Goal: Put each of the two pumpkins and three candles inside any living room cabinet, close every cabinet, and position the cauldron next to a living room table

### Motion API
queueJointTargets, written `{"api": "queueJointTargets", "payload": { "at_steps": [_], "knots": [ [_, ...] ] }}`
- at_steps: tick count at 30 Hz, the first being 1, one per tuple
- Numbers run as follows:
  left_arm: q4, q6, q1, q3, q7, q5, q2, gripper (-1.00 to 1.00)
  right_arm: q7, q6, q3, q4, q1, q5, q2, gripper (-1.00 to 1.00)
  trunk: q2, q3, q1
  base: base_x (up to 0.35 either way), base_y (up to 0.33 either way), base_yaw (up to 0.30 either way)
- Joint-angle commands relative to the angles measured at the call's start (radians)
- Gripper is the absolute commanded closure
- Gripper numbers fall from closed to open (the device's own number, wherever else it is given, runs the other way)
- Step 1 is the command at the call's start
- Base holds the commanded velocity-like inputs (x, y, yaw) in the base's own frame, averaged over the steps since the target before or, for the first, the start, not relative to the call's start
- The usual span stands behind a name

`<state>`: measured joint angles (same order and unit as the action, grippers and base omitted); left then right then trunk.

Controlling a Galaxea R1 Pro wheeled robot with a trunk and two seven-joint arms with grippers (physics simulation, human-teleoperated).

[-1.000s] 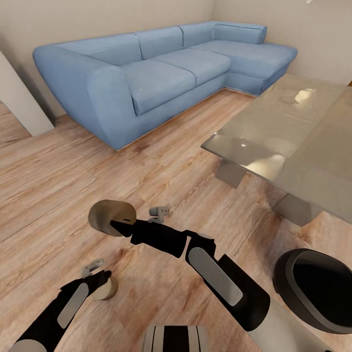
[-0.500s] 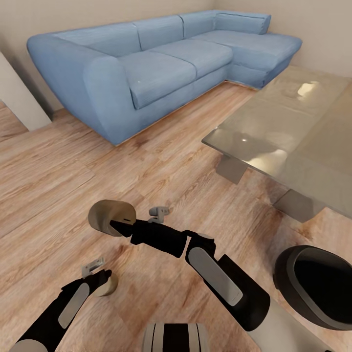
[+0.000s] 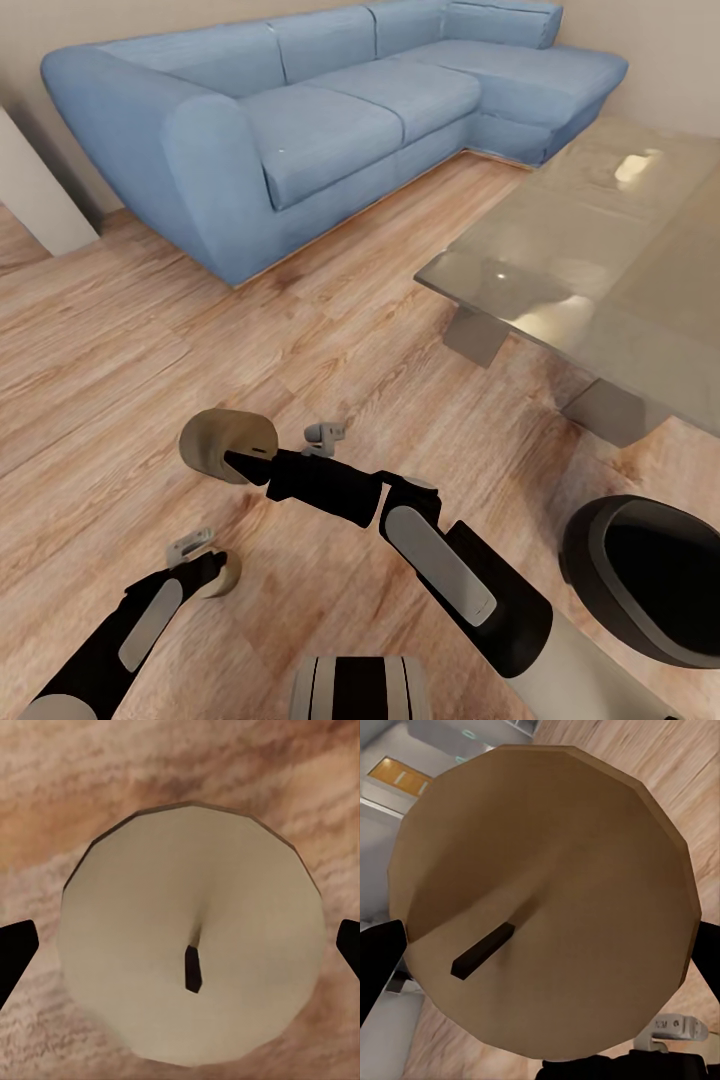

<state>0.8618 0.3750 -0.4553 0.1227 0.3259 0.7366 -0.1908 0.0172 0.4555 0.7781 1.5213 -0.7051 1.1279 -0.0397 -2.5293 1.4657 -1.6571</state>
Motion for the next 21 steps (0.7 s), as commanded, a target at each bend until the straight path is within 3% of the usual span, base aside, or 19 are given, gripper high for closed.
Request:
{"api": "queueJointTargets", "payload": {
  "at_steps": [1,4,10,21],
  "knots": [
    [0.002,0.001,0.000,0.006,0.010,0.010,-0.001,-1.00,0.001,0.003,0.000,0.000,-0.001,0.006,0.000,1.00,0.000,0.001,0.000,0.000,0.000,0.000],
    [0.002,0.001,0.000,0.007,0.010,0.010,-0.001,-1.00,0.001,0.003,0.000,0.000,-0.001,0.006,0.000,1.00,0.000,0.001,0.000,0.000,0.000,0.000],
    [0.002,0.000,0.000,0.008,0.009,0.010,-0.001,-1.00,0.001,0.003,0.000,0.000,-0.001,0.006,0.000,1.00,-0.002,0.024,-0.003,0.000,0.000,0.000],
    [0.002,0.000,0.000,0.006,0.009,0.010,-0.001,-1.00,0.001,0.003,0.000,0.000,-0.001,0.006,0.000,1.00,-0.002,0.024,-0.003,0.000,0.000,0.000]
  ]
}}
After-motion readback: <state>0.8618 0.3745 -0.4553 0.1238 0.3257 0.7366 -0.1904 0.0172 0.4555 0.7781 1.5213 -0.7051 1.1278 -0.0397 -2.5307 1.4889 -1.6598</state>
